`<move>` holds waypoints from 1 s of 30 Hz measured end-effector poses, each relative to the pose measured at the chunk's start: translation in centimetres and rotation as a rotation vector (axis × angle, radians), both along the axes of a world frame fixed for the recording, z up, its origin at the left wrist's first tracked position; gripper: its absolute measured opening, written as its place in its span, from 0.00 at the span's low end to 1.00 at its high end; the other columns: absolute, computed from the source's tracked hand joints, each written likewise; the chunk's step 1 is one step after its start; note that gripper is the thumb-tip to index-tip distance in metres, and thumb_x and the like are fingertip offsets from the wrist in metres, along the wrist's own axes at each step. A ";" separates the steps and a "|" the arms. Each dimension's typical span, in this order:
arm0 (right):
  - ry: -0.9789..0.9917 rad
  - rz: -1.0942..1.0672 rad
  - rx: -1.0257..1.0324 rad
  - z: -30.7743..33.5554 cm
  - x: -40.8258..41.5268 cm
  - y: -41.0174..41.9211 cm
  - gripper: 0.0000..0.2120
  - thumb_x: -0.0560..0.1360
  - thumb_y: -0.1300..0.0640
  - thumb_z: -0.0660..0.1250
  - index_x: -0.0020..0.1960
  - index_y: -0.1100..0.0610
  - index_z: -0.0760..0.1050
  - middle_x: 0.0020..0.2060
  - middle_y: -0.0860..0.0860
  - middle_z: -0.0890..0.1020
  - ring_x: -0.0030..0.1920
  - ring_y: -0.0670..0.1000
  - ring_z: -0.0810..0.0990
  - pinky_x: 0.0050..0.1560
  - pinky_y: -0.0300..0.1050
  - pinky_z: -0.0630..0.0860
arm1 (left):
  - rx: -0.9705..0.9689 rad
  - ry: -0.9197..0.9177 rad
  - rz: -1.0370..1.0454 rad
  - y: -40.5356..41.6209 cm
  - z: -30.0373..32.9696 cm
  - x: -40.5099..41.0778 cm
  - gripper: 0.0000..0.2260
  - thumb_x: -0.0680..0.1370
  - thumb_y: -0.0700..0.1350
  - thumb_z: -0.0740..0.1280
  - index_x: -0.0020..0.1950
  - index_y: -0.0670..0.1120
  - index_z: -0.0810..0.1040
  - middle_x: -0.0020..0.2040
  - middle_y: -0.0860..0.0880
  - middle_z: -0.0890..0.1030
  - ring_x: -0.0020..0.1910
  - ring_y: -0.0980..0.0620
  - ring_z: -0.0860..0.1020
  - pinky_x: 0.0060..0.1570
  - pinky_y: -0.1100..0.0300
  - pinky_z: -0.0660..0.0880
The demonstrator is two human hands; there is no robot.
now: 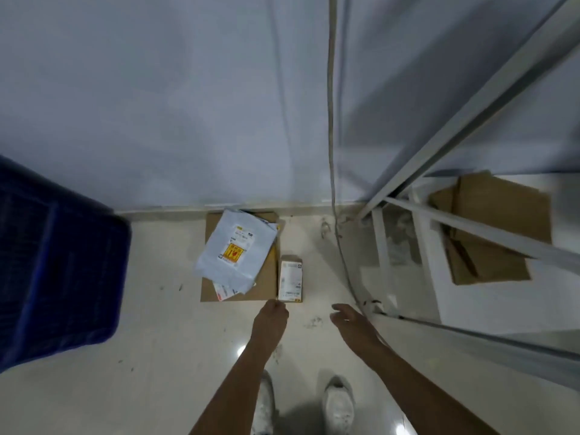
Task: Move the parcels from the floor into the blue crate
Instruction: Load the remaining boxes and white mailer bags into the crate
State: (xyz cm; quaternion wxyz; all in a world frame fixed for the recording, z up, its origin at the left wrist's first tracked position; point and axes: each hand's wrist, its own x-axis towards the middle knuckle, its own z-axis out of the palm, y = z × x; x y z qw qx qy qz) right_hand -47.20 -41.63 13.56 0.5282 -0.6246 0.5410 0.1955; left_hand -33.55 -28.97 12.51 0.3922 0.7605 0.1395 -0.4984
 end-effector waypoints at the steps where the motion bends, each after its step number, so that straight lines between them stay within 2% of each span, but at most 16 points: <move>1: -0.001 0.010 0.005 -2.6 0.2 0.2 0.15 0.79 0.51 0.62 0.65 0.49 0.72 0.58 0.51 0.78 0.54 0.50 0.77 0.50 0.39 0.70 | -0.021 0.025 -0.026 -0.5 -2.4 0.1 0.14 0.81 0.39 0.57 0.37 0.51 0.67 0.36 0.52 0.70 0.33 0.58 0.68 0.27 0.73 0.68; 3: 0.007 0.036 0.015 -8.1 0.6 0.6 0.17 0.79 0.51 0.61 0.68 0.48 0.70 0.65 0.51 0.75 0.62 0.51 0.75 0.59 0.42 0.69 | -0.013 -0.003 -0.148 -0.9 -8.0 -0.2 0.12 0.79 0.32 0.58 0.38 0.46 0.69 0.38 0.45 0.73 0.32 0.54 0.68 0.25 0.72 0.66; 4: 0.006 0.046 0.023 -10.5 1.0 0.7 0.18 0.79 0.51 0.61 0.69 0.48 0.69 0.67 0.51 0.74 0.64 0.51 0.74 0.62 0.43 0.68 | 0.003 -0.002 -0.155 -1.1 -10.7 -0.3 0.11 0.77 0.31 0.59 0.40 0.45 0.71 0.42 0.42 0.74 0.33 0.52 0.69 0.28 0.68 0.68; 6: -0.002 0.051 0.032 -15.2 1.7 0.8 0.20 0.80 0.52 0.60 0.71 0.48 0.67 0.69 0.52 0.72 0.66 0.52 0.73 0.65 0.44 0.68 | -0.012 -0.025 -0.177 -1.4 -15.9 -0.7 0.08 0.76 0.33 0.59 0.49 0.45 0.72 0.51 0.35 0.77 0.39 0.44 0.74 0.39 0.58 0.71; 8: -0.011 0.045 0.028 -19.0 2.4 0.9 0.21 0.80 0.52 0.59 0.72 0.46 0.65 0.70 0.52 0.70 0.64 0.53 0.73 0.63 0.45 0.71 | -0.034 -0.029 -0.194 -2.3 -19.8 -0.9 0.12 0.76 0.33 0.59 0.58 0.40 0.72 0.60 0.33 0.76 0.51 0.35 0.77 0.50 0.48 0.74; 9: -0.015 0.043 0.027 -20.8 2.8 0.8 0.21 0.80 0.52 0.59 0.73 0.46 0.64 0.71 0.52 0.69 0.65 0.53 0.73 0.62 0.44 0.71 | -0.027 -0.049 -0.216 -2.8 -21.3 -1.0 0.14 0.76 0.32 0.58 0.62 0.38 0.71 0.60 0.35 0.76 0.55 0.36 0.77 0.53 0.50 0.74; 11: -0.020 0.034 0.033 -23.9 3.8 0.7 0.24 0.80 0.53 0.59 0.75 0.47 0.60 0.73 0.52 0.66 0.68 0.53 0.70 0.62 0.43 0.70 | -0.020 -0.084 -0.262 -3.5 -23.3 -0.9 0.17 0.75 0.30 0.58 0.63 0.36 0.71 0.60 0.40 0.76 0.58 0.41 0.76 0.52 0.59 0.72; 12: -0.027 0.022 0.041 -25.2 4.2 0.7 0.25 0.80 0.53 0.59 0.76 0.48 0.58 0.74 0.51 0.65 0.70 0.53 0.68 0.63 0.44 0.69 | -0.017 -0.104 -0.285 -3.9 -24.5 -0.8 0.18 0.75 0.31 0.58 0.64 0.35 0.70 0.61 0.40 0.75 0.60 0.42 0.75 0.54 0.60 0.71; 15: -0.058 -0.010 0.066 -28.0 5.8 0.6 0.28 0.81 0.52 0.59 0.78 0.50 0.53 0.75 0.52 0.62 0.73 0.54 0.64 0.69 0.47 0.65 | 0.041 -0.217 -0.336 -4.8 -28.3 -0.7 0.27 0.70 0.47 0.60 0.66 0.35 0.70 0.65 0.38 0.73 0.65 0.39 0.72 0.64 0.51 0.72; 17: -0.086 -0.014 0.063 -29.2 6.3 0.5 0.24 0.81 0.53 0.59 0.75 0.52 0.58 0.72 0.53 0.68 0.69 0.54 0.69 0.66 0.46 0.68 | 0.067 -0.214 -0.316 -5.4 -28.6 -0.6 0.28 0.69 0.50 0.62 0.66 0.36 0.70 0.63 0.37 0.73 0.64 0.38 0.73 0.61 0.48 0.74; 19: -0.059 -0.019 0.030 -30.0 5.8 0.4 0.20 0.80 0.54 0.59 0.71 0.54 0.65 0.68 0.55 0.71 0.62 0.55 0.74 0.60 0.46 0.72 | 0.086 -0.161 -0.292 -5.7 -28.1 -0.9 0.26 0.72 0.44 0.64 0.68 0.36 0.67 0.64 0.37 0.72 0.64 0.37 0.72 0.62 0.48 0.73; 22: 0.080 0.028 -0.002 -30.1 3.6 0.5 0.24 0.78 0.47 0.62 0.71 0.53 0.64 0.62 0.58 0.69 0.59 0.60 0.75 0.60 0.53 0.75 | 0.092 -0.122 -0.261 -4.5 -27.3 -2.0 0.22 0.71 0.44 0.60 0.64 0.39 0.70 0.59 0.40 0.77 0.57 0.38 0.78 0.54 0.49 0.77; 25: 0.085 -0.031 0.009 -27.5 0.6 1.0 0.22 0.77 0.47 0.64 0.70 0.51 0.68 0.59 0.58 0.74 0.51 0.57 0.80 0.45 0.47 0.79 | 0.097 -0.064 -0.262 -2.5 -25.3 -4.2 0.15 0.74 0.44 0.59 0.59 0.43 0.74 0.55 0.43 0.80 0.53 0.41 0.79 0.54 0.46 0.79; 26: 0.077 -0.060 0.012 -26.0 -0.4 1.0 0.21 0.77 0.48 0.64 0.69 0.51 0.69 0.59 0.58 0.75 0.51 0.56 0.80 0.43 0.45 0.79 | 0.052 -0.042 -0.210 -2.2 -23.3 -4.8 0.13 0.76 0.43 0.60 0.60 0.44 0.74 0.55 0.44 0.80 0.52 0.43 0.81 0.51 0.48 0.80; 29: 0.007 -0.224 0.047 -20.1 -1.7 0.8 0.17 0.77 0.52 0.66 0.66 0.48 0.70 0.59 0.53 0.75 0.55 0.54 0.78 0.53 0.51 0.79 | -0.071 -0.049 -0.093 -1.9 -17.4 -5.0 0.10 0.78 0.36 0.64 0.59 0.43 0.75 0.50 0.49 0.81 0.43 0.51 0.82 0.38 0.65 0.79; 30: -0.021 -0.273 0.072 -17.8 -1.7 0.6 0.16 0.77 0.52 0.66 0.64 0.46 0.70 0.58 0.51 0.77 0.55 0.53 0.79 0.53 0.49 0.79 | -0.107 -0.058 -0.082 -2.2 -15.3 -4.6 0.11 0.77 0.33 0.63 0.58 0.43 0.75 0.49 0.50 0.81 0.43 0.51 0.82 0.35 0.68 0.78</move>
